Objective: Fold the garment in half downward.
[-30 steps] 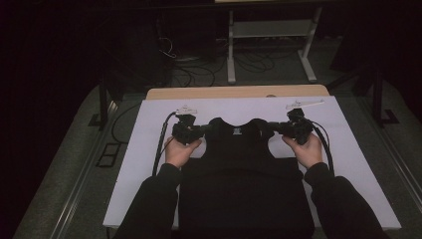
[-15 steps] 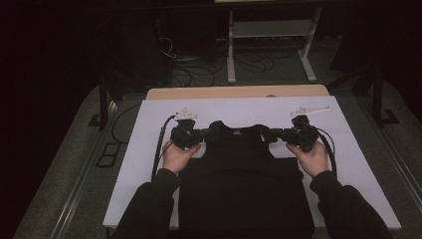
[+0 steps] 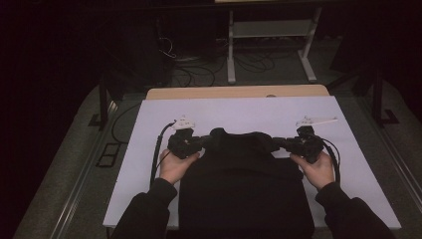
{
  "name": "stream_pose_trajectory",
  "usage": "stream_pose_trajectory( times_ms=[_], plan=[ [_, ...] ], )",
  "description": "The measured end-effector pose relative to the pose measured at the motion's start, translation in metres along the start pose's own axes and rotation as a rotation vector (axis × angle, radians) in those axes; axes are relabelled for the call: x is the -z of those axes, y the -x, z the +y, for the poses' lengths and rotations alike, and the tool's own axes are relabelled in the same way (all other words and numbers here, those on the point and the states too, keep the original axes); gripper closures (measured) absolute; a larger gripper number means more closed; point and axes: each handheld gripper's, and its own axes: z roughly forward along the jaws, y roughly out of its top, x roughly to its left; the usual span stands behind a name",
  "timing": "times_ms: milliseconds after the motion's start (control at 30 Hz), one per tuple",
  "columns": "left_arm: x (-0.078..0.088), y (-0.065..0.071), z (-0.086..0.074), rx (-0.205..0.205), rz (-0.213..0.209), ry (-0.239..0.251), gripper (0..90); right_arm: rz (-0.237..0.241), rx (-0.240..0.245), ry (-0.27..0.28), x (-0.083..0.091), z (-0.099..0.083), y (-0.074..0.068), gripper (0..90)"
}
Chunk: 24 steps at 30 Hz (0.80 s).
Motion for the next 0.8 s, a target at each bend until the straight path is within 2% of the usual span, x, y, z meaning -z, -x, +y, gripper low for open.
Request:
stream_pose_trajectory(
  times_ms=[300,467,800],
  plan=[
    [0.006,0.005,-0.018,0.01,-0.024,-0.005,87.4,0.027,-0.003,-0.004,0.006,-0.009,-0.007,87.2],
    [0.013,0.009,-0.029,0.03,-0.039,-0.006,87.5,0.048,-0.014,-0.019,0.008,-0.018,-0.009,87.2],
    [0.022,0.015,-0.039,0.039,-0.068,-0.006,87.5,0.069,-0.032,-0.027,0.017,-0.03,-0.012,87.2]
  ],
)
